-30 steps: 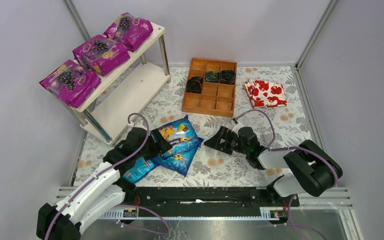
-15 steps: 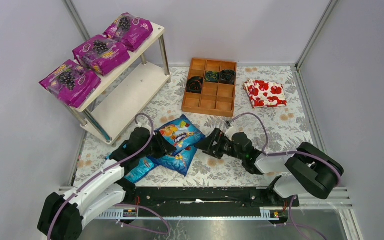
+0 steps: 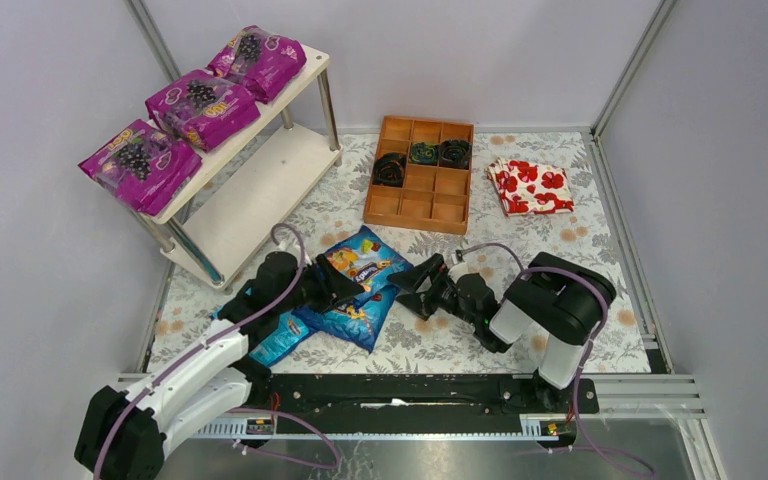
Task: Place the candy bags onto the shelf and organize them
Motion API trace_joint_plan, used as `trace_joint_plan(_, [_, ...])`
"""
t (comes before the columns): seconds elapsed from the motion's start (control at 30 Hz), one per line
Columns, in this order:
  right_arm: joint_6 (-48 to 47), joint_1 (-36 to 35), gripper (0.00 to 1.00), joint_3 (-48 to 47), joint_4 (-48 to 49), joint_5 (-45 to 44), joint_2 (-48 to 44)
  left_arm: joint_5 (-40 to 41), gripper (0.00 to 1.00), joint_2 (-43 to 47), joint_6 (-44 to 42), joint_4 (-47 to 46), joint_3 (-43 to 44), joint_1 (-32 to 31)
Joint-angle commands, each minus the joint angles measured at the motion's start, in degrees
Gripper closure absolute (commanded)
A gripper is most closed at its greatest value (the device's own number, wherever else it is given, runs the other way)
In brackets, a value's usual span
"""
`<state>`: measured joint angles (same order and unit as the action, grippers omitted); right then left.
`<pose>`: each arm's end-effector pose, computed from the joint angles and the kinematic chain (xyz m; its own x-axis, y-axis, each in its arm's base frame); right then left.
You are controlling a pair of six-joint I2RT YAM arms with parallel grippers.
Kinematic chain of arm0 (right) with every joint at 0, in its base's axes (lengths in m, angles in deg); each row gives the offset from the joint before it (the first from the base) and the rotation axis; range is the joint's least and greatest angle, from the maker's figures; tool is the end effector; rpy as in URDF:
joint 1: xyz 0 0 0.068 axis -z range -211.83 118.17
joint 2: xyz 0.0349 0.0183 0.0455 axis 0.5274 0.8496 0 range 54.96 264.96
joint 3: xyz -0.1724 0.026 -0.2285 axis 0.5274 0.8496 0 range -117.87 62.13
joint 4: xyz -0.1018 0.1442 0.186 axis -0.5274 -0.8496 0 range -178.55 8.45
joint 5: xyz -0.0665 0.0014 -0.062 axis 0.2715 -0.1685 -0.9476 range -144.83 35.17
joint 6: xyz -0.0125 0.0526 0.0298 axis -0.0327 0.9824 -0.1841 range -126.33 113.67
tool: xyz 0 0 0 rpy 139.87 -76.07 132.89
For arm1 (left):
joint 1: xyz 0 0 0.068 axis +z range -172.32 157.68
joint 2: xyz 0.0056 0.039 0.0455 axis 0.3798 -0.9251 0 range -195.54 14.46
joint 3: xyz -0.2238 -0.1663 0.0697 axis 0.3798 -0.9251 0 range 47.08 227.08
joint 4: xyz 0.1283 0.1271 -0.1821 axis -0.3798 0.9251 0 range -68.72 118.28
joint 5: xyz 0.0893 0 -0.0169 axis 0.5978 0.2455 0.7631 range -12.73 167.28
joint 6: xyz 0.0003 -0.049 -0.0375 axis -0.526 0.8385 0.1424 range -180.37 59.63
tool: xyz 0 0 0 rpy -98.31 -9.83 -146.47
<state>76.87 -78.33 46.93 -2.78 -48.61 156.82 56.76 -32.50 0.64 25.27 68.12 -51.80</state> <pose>0.1824 0.1997 0.1343 -0.8005 0.5904 -0.1026 -0.0002 0.1709 0.9853 0.1428 -0.0995 0.2081 -0.8448 -0.4636 -0.2672 -0.0283 0.5373 -0.8429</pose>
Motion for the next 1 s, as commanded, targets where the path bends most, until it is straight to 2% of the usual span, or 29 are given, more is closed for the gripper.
trace_joint_plan(0.0, [3.4,-0.6,0.00,1.7,10.5,-4.2,1.4,6.1,0.29,2.2,4.2,8.6,0.6,0.0])
trace_joint_plan(0.03, [2.9,-0.6,0.00,1.9,10.2,-4.3,1.3,5.4,0.23,2.5,5.9,7.0,-0.8,0.0])
trace_joint_plan(0.07, [2.7,-0.6,0.00,1.9,9.6,-4.3,1.1,5.0,0.22,2.3,7.9,5.6,-1.9,0.0])
trace_joint_plan(0.2, [1.4,-0.6,0.00,1.5,7.0,-4.3,-0.4,4.2,0.21,-1.8,11.6,-0.3,-3.7,0.0])
trace_joint_plan(0.37, [-0.2,-0.6,0.00,0.3,2.9,-4.0,-2.4,4.6,0.37,-7.8,12.8,-10.7,-3.9,0.0])
trace_joint_plan(0.6, [-1.4,-0.6,0.00,-1.3,-0.6,-3.4,-3.9,5.7,0.59,-11.5,11.9,-16.8,-3.5,0.0])
trace_joint_plan(0.73, [-0.4,-0.6,0.00,-3.2,0.0,-1.9,-2.2,3.6,0.83,-11.9,12.0,-21.4,-3.5,0.0])
trace_joint_plan(0.97, [5.1,-0.6,0.00,-7.1,3.2,-1.8,2.2,-0.8,0.94,-6.5,18.0,-26.8,-4.9,0.0])
